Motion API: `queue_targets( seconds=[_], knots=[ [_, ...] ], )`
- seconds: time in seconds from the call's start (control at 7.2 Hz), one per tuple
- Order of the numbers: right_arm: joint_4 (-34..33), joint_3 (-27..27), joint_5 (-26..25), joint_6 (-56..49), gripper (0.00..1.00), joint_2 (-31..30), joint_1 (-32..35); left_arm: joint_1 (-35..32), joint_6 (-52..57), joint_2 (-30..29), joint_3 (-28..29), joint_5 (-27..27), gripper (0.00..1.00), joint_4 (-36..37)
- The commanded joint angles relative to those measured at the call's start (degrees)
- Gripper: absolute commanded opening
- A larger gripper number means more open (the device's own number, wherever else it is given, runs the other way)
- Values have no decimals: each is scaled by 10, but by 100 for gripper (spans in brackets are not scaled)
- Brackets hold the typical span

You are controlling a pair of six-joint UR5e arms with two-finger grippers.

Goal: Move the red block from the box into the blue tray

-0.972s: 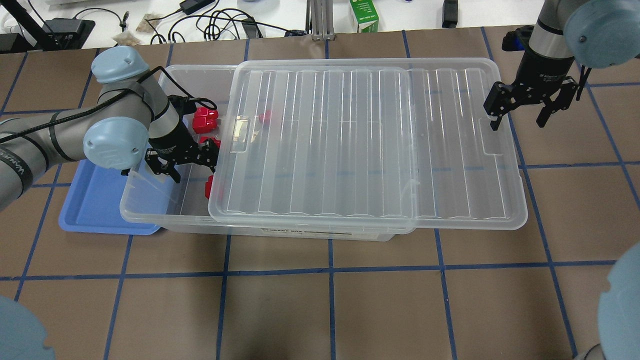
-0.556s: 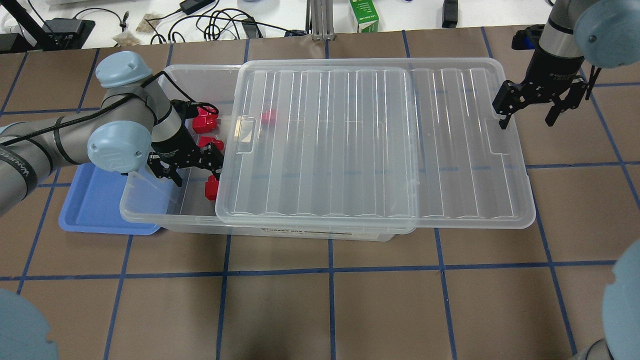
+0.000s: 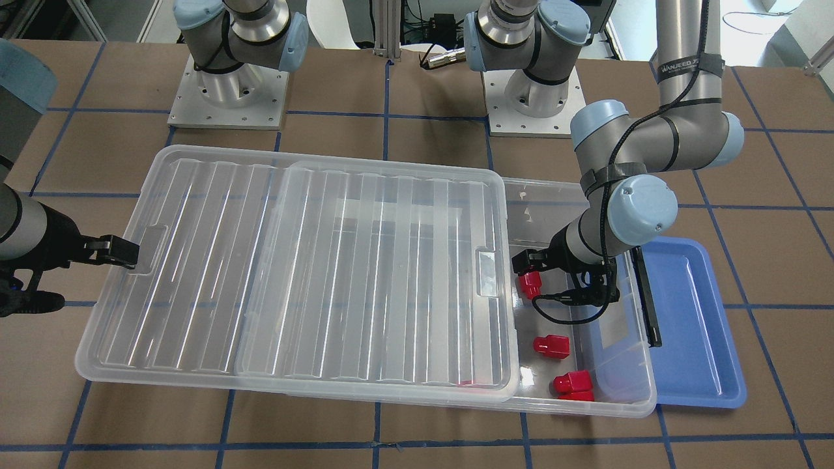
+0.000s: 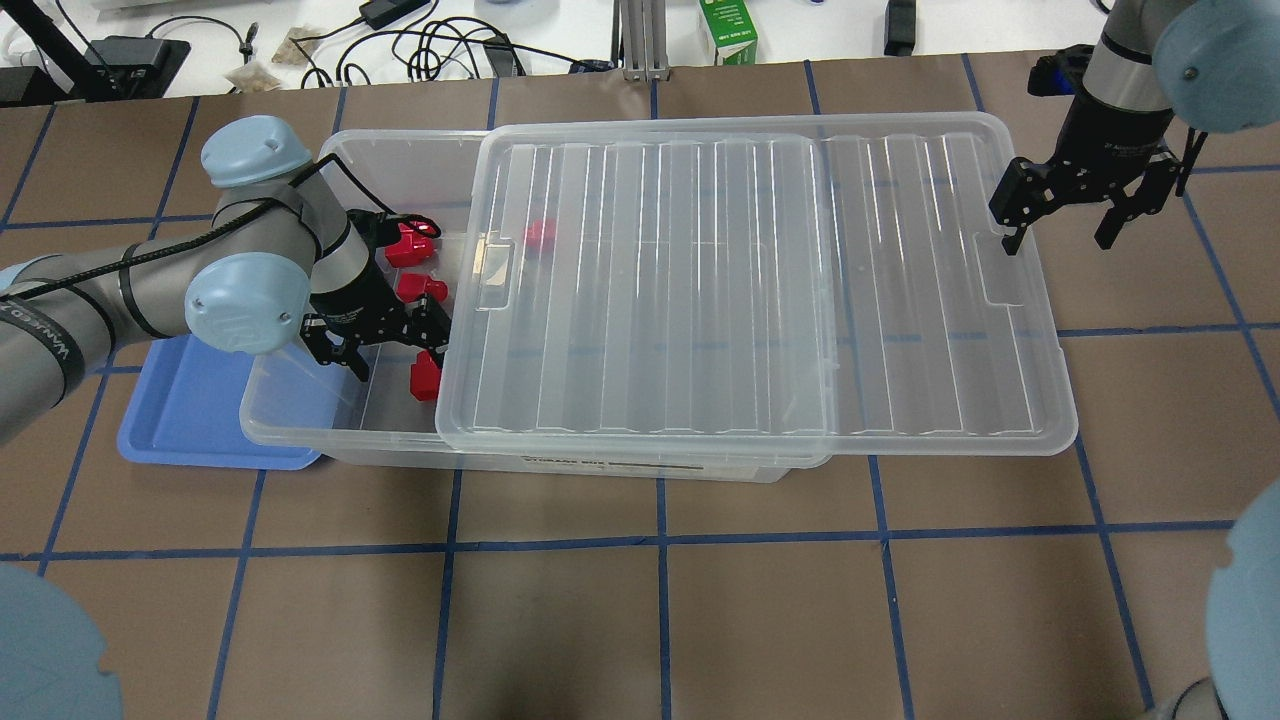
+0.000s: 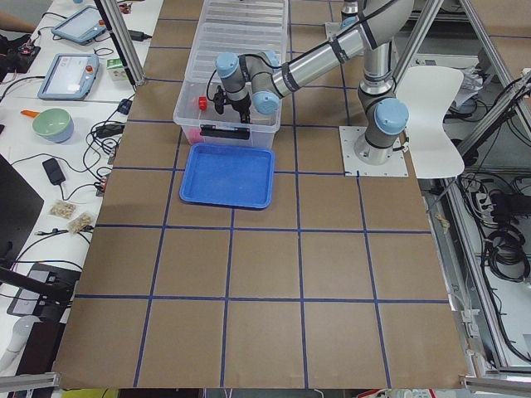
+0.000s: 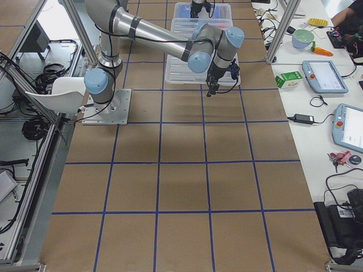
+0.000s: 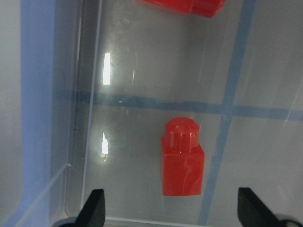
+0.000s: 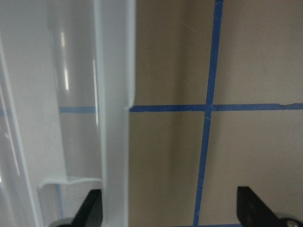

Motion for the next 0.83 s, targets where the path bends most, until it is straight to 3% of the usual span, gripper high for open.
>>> queue_targets(
  seconds=[0.0, 0.69],
  knots=[
    [0, 1, -13, -7, 100, 0, 0, -1, -11, -3, -7, 0, 98, 1],
    [9, -17, -4, 5, 100, -29, 2, -3, -14, -18, -14, -8, 98, 13]
  ],
)
